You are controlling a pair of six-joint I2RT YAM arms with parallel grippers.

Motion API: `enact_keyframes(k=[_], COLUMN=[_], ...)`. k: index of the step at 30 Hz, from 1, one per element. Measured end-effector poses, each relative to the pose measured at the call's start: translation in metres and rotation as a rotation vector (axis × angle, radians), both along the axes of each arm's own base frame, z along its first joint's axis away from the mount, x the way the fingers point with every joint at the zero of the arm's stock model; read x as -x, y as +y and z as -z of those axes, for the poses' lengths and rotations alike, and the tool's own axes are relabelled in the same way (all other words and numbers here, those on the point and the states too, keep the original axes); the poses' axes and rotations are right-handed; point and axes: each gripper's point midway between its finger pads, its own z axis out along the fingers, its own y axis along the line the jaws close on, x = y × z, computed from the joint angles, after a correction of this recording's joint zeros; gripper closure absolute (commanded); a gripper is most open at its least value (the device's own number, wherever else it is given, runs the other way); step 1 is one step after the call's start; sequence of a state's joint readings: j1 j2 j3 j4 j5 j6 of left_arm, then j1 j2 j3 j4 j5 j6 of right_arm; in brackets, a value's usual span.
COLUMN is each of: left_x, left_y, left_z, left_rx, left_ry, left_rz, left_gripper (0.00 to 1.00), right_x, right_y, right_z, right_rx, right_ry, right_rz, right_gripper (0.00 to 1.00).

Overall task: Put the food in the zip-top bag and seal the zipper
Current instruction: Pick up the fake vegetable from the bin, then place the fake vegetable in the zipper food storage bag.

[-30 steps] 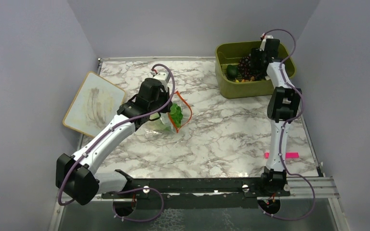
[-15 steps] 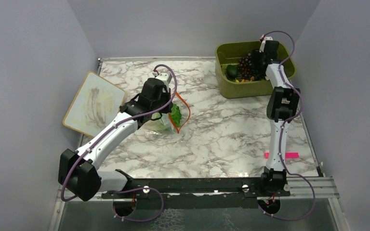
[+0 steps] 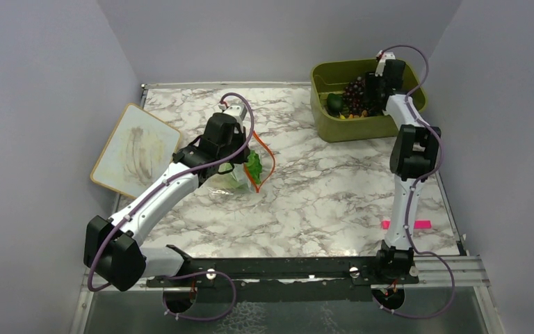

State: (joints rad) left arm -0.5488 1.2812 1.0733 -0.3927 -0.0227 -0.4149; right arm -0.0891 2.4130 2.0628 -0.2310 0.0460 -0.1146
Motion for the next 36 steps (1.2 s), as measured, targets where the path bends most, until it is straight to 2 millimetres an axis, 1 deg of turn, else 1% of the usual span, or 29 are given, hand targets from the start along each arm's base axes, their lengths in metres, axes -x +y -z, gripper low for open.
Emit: enact_keyframes(k=[3, 5, 7, 9, 11, 13, 16, 18, 21, 23, 26, 28, 30, 31, 32, 33, 36], left_x=[0.001, 0.001, 0.001, 0.0, -0.002, -0.004, -0.003, -0.001, 0.004, 0.006, 0.008, 0.01, 0.012, 0.012, 0.011, 0.01, 0.008], left_y=[-0.001, -0.002, -0.003, -0.005, -0.008, -0.011, -0.017, -0.022, -0.03, -0.033, -0.034, -0.034, -0.033, -0.034, -0.034, -0.035, -0.038], left_z=[-0.001, -0.001, -0.002, -0.004, -0.007, -0.011, -0.012, -0.01, -0.009, -0.01, -0.014, -0.018, -0.023, -0.027, -0.032, -0.036, -0.05], left_rx=[0.014, 0.022, 0.029, 0.04, 0.056, 0.079, 0.12, 0.144, 0.178, 0.191, 0.204, 0.211, 0.216, 0.218, 0.224, 0.228, 0.246], left_ry=[0.007, 0.01, 0.01, 0.004, -0.008, -0.018, -0.018, -0.007, 0.005, 0.007, 0.005, -0.002, -0.007, -0.012, -0.02, -0.027, -0.048], left_rz=[-0.006, -0.008, -0.007, -0.007, -0.007, -0.002, 0.007, 0.024, 0.061, 0.076, 0.086, 0.09, 0.093, 0.094, 0.096, 0.097, 0.107], left_gripper=[1.0, 1.0, 1.0, 1.0, 1.0, 1.0, 1.0, 1.0, 1.0, 1.0, 1.0, 1.0, 1.0, 1.0, 1.0, 1.0, 1.0], right_x=[0.01, 0.017, 0.02, 0.022, 0.027, 0.035, 0.059, 0.073, 0.097, 0.113, 0.139, 0.161, 0.183, 0.191, 0.199, 0.211, 0.248], right_y=[0.005, 0.01, 0.015, 0.02, 0.024, 0.029, 0.038, 0.046, 0.062, 0.074, 0.095, 0.109, 0.122, 0.132, 0.14, 0.148, 0.176], right_z=[-0.019, -0.035, -0.057, -0.073, -0.086, -0.092, -0.092, -0.096, -0.112, -0.129, -0.163, -0.184, -0.198, -0.204, -0.207, -0.205, -0.193], right_rx=[-0.024, -0.044, -0.071, -0.095, -0.122, -0.149, -0.194, -0.228, -0.287, -0.324, -0.384, -0.43, -0.474, -0.492, -0.506, -0.524, -0.586], right_ry=[-0.015, -0.033, -0.066, -0.091, -0.105, -0.103, -0.069, -0.054, -0.055, -0.071, -0.113, -0.141, -0.156, -0.161, -0.166, -0.158, -0.105], right_rz=[-0.007, -0.018, -0.033, -0.042, -0.047, -0.05, -0.065, -0.081, -0.131, -0.17, -0.227, -0.262, -0.293, -0.316, -0.339, -0.359, -0.422], right_gripper=[0.67, 0.68, 0.68, 0.68, 0.68, 0.68, 0.67, 0.67, 0.68, 0.68, 0.7, 0.7, 0.7, 0.7, 0.7, 0.7, 0.7])
